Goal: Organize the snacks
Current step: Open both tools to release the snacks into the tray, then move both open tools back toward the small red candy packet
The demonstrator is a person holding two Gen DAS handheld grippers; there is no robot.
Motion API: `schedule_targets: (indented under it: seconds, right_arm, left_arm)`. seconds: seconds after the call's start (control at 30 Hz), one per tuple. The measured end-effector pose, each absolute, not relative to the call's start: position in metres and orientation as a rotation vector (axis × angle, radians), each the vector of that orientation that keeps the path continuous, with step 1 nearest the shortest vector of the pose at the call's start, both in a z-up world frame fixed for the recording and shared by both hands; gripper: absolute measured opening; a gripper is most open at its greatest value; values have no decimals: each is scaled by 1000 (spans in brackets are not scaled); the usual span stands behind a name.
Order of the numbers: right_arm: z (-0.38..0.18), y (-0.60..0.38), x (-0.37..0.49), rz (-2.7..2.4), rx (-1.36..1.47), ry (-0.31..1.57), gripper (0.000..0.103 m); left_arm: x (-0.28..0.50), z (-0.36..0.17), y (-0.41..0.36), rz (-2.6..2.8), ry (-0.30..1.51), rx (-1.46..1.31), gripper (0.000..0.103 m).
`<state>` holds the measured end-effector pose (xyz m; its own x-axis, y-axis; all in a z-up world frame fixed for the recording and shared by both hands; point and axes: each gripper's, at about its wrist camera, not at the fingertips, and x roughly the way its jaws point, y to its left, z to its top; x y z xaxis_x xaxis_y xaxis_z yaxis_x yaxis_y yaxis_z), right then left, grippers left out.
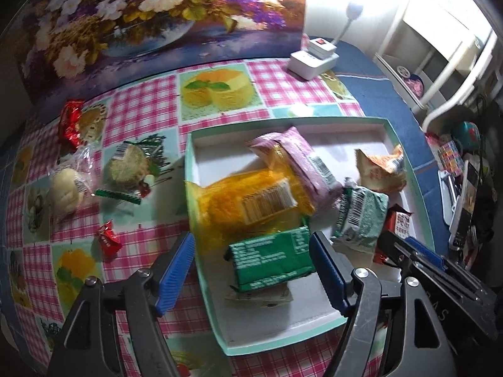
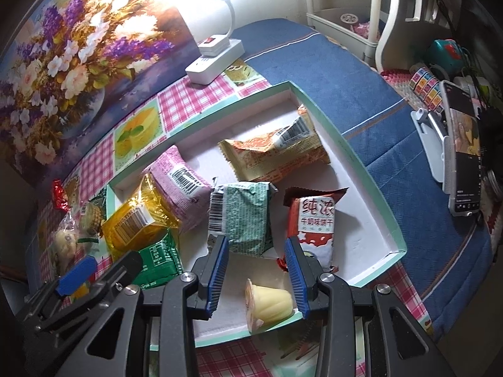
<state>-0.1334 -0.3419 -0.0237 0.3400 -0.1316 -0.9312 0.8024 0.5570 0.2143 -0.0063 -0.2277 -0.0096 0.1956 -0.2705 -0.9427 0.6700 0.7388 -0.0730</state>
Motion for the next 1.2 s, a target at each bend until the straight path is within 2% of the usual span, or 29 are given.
schedule_targets:
  seconds: [0.13,0.2,0.27,0.33,0.4,0.7,0.93,1.0,1.2]
  right_arm:
    - [-27,-338,-128,-669,753,1062,46]
    - [-27,-337,-126,-661,746,1061,61]
    - [-26,-335,-124,-652,737,1053,69]
    - [-24,-334,-123,-643,728,1043,71]
    - [-23,-333,-122,-635,723,1036,78]
    - [-20,-327,-117,-617,712,1007,100]
    - [-19,-326,-114,-597,708,991,103]
    - [-19,-326,-114,-588,722,982,103]
    - [-15,-322,-110,-575,714,965,103]
  left_arm:
    - [4,-8,-218,-636,1191,372,84]
    - [10,-7,-211,-610,1182,359,84]
    - [17,-6,-204,-582,1176,344,84]
    - [21,-5,-198,-557,1171,338,84]
    - [27,-4,-190,-526,1162,333,84]
    - [55,1,-150,-379,1125,310,85]
    - [74,6,-122,-297,1117,241,87]
    - [77,9,-113,-282,1108,210,102]
    - [85,15,-95,-241,1097,162,102]
